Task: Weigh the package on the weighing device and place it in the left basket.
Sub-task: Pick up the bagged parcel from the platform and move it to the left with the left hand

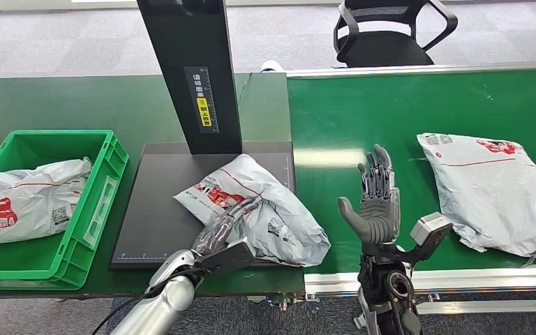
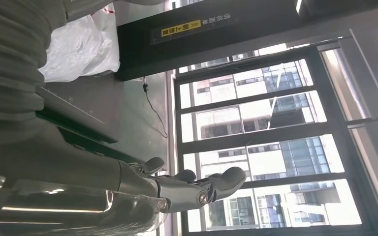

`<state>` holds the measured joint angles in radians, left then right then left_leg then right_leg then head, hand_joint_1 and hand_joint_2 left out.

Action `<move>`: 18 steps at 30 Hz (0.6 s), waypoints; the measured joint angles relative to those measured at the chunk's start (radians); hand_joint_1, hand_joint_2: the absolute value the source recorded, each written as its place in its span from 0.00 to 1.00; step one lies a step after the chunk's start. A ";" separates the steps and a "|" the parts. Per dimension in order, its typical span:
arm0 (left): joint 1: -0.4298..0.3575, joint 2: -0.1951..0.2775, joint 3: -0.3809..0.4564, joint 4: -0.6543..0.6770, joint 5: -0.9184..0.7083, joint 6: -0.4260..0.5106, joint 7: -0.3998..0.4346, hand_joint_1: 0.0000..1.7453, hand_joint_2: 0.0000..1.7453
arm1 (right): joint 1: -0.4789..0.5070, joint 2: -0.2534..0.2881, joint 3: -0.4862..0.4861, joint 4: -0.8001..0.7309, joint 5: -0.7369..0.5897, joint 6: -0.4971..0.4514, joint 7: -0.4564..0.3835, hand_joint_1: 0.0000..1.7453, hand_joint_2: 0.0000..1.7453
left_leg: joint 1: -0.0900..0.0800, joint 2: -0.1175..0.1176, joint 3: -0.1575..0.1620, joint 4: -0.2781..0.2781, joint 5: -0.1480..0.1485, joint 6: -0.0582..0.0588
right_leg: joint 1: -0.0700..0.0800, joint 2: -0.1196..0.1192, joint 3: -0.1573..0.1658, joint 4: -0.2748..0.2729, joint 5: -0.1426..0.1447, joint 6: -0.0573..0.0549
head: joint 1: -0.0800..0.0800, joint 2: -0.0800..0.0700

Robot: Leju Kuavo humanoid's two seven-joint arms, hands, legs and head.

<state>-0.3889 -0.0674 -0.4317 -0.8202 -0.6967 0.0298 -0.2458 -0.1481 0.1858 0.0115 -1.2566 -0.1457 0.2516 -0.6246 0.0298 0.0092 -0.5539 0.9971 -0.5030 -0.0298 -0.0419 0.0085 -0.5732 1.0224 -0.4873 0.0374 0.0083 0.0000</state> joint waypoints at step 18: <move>0.004 0.001 0.024 -0.031 0.051 0.105 -0.051 1.00 1.00 | 0.000 0.005 -0.020 -0.001 -0.024 0.006 0.027 0.00 1.00 | 0.000 0.000 0.000 0.000 0.000 0.000 | 0.000 0.000 0.000 0.000 0.000 0.000 | 0.000 0.000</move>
<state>-0.3847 -0.0664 -0.4079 -0.8512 -0.6461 0.1350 -0.2970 -0.1477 0.1911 -0.0082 -1.2572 -0.1700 0.2579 -0.5980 0.0298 0.0095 -0.5538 0.9971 -0.5030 -0.0298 -0.0419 0.0087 -0.5733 1.0224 -0.4873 0.0374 0.0082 0.0000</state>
